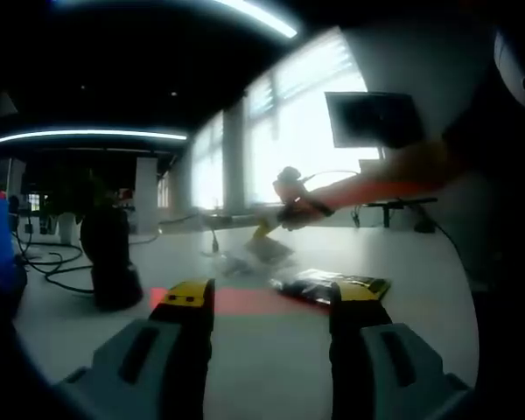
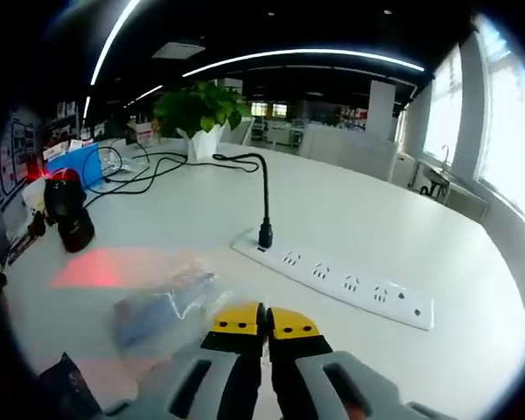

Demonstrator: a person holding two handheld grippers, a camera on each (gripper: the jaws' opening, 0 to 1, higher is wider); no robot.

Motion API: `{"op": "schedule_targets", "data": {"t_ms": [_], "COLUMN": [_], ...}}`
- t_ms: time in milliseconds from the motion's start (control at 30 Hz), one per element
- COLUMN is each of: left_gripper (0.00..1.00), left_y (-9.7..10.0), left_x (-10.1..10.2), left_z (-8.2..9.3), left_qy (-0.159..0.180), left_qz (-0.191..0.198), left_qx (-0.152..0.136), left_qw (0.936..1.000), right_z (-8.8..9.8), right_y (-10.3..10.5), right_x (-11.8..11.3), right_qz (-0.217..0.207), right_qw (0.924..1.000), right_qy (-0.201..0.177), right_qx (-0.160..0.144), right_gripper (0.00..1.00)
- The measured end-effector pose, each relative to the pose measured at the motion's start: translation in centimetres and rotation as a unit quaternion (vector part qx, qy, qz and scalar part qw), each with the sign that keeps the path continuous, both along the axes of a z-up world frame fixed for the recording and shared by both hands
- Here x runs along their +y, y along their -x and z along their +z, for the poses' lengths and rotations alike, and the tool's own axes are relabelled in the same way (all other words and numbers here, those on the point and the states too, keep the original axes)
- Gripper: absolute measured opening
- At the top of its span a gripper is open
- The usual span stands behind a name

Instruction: Clip sheet goods on table flip sheet goods clip sheet goods scan sheet goods put sheet goods back to table

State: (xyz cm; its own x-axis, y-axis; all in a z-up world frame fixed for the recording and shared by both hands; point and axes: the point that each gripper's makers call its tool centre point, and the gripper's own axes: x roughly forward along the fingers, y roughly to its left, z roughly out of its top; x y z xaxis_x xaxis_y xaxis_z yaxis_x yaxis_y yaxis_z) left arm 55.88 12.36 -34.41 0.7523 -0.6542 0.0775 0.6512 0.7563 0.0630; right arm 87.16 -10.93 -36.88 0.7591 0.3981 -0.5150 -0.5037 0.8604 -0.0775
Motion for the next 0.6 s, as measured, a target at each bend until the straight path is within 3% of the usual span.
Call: {"op": "schedule_targets", "data": {"t_ms": [333,600], "left_gripper": [0.46,0.46], "left_y": [0.0,0.0], "left_x": [-0.1,-0.1], "left_z": [0.0,0.1], "left_qy": [-0.001,-0.001], "left_qz": [0.000,0.000], "left_qx": [0.000,-0.002], "left_qw": [1.0000,1.0000], "right_z": [0.4,1.6], "right_y": [-0.6,-0.5], "right_x": [-0.7,-1.6], "right_qz": [0.000,-0.011], "right_qw": [0.9995,0.9991], "right_qy": [0.020,0.002], "right_qx": [-0.023,-0.042], "right_gripper": [0.08,0.33]}}
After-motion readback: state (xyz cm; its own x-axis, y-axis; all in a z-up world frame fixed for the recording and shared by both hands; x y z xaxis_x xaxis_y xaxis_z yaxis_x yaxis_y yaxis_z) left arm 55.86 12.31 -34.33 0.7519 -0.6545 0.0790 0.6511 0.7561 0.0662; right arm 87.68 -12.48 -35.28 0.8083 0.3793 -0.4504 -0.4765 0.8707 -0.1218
